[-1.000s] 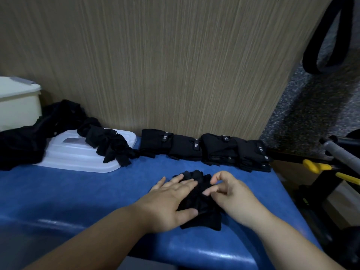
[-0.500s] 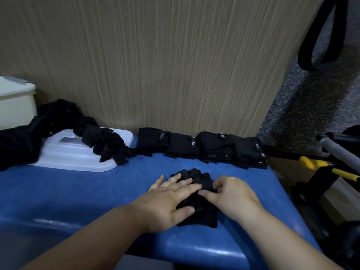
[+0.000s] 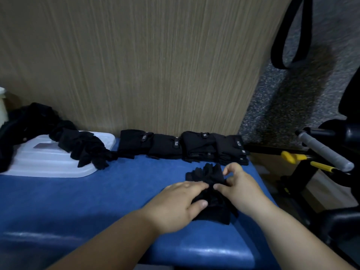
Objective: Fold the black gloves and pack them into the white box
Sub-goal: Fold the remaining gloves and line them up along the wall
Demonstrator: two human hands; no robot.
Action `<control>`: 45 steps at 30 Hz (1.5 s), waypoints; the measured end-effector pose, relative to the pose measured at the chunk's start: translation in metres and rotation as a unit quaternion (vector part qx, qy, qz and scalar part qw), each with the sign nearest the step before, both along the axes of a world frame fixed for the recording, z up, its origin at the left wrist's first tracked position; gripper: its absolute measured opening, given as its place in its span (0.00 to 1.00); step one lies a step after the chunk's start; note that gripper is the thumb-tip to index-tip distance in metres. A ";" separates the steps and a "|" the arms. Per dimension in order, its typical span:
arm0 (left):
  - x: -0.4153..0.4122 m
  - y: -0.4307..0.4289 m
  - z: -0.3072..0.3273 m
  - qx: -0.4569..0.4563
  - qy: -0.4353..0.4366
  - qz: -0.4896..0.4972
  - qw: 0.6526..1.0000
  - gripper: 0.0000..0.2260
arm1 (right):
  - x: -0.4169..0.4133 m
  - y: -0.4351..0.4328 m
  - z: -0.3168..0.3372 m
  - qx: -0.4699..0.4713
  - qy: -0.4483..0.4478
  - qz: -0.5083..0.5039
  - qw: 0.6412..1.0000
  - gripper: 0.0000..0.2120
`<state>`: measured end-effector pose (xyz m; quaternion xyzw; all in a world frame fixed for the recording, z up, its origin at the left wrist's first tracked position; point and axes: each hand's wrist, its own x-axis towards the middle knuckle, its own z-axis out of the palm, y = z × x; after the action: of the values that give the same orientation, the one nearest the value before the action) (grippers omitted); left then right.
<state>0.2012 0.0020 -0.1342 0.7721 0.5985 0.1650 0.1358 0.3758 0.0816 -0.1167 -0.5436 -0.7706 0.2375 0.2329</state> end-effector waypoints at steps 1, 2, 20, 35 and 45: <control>0.010 0.003 0.001 0.005 -0.014 0.002 1.000 0.22 | 0.009 0.004 0.001 -0.013 -0.005 -0.010 1.000 0.16; 0.018 0.006 0.002 0.011 -0.024 0.006 1.000 0.20 | 0.018 0.007 0.002 -0.021 -0.009 -0.022 1.000 0.17; 0.043 0.042 -0.006 -0.086 0.137 -0.015 0.987 0.30 | 0.046 0.010 -0.012 -0.021 -0.272 0.129 0.953 0.28; 0.032 0.028 -0.002 -0.108 0.134 0.018 0.985 0.32 | 0.040 0.008 0.001 -0.058 -0.341 0.104 0.932 0.31; -0.032 -0.002 0.010 -0.100 0.104 0.104 0.984 0.31 | -0.004 -0.005 0.020 0.127 -0.188 0.121 0.966 0.23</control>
<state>0.1697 0.0000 -0.1238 0.7014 0.6997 0.0361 0.1313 0.3718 0.0762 -0.0966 -0.4471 -0.8845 0.0574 0.1207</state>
